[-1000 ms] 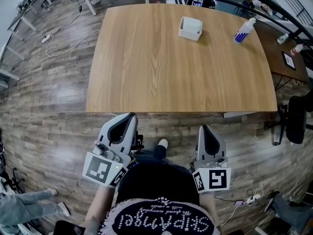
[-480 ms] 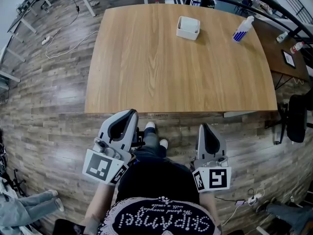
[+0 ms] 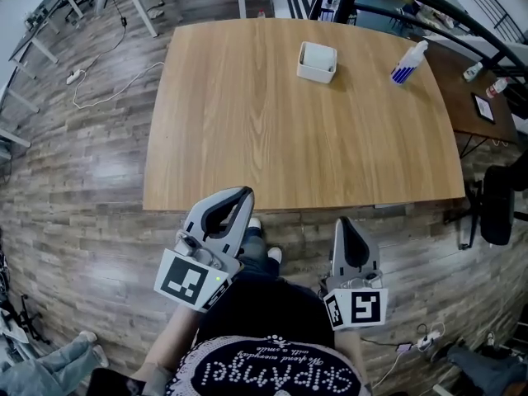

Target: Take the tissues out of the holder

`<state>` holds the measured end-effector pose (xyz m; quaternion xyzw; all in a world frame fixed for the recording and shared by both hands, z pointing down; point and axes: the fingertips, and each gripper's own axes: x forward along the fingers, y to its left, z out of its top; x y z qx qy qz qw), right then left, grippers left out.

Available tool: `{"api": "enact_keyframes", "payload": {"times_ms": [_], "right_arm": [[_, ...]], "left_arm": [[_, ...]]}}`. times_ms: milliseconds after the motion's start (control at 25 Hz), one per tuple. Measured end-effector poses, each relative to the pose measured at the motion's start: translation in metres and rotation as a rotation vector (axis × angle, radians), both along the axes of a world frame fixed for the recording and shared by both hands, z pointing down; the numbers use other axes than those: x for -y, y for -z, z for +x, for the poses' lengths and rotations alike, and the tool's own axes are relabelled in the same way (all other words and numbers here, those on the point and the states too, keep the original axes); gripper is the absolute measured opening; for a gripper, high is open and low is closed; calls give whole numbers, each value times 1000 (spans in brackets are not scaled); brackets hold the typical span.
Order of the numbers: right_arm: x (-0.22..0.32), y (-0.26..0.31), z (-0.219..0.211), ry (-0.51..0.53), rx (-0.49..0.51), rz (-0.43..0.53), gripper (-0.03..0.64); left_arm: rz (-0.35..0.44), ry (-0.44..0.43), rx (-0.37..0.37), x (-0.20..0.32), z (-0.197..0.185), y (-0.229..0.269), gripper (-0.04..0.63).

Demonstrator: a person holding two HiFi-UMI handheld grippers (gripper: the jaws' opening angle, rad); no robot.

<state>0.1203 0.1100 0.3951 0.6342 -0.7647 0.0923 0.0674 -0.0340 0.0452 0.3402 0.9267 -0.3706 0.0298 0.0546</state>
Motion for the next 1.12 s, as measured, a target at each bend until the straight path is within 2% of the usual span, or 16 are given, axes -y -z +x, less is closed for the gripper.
{"api": "enact_keyframes", "payload": {"times_ms": [520,1120], "right_arm": [[47,2,-27,-13,-3,-10,15],[71,3,-28,-68,-16,-28,15]], "left_arm": [[-53,-36,-3,46,-16,-5,5],[-59,-106,-44,77,-10,-6,5]]}}
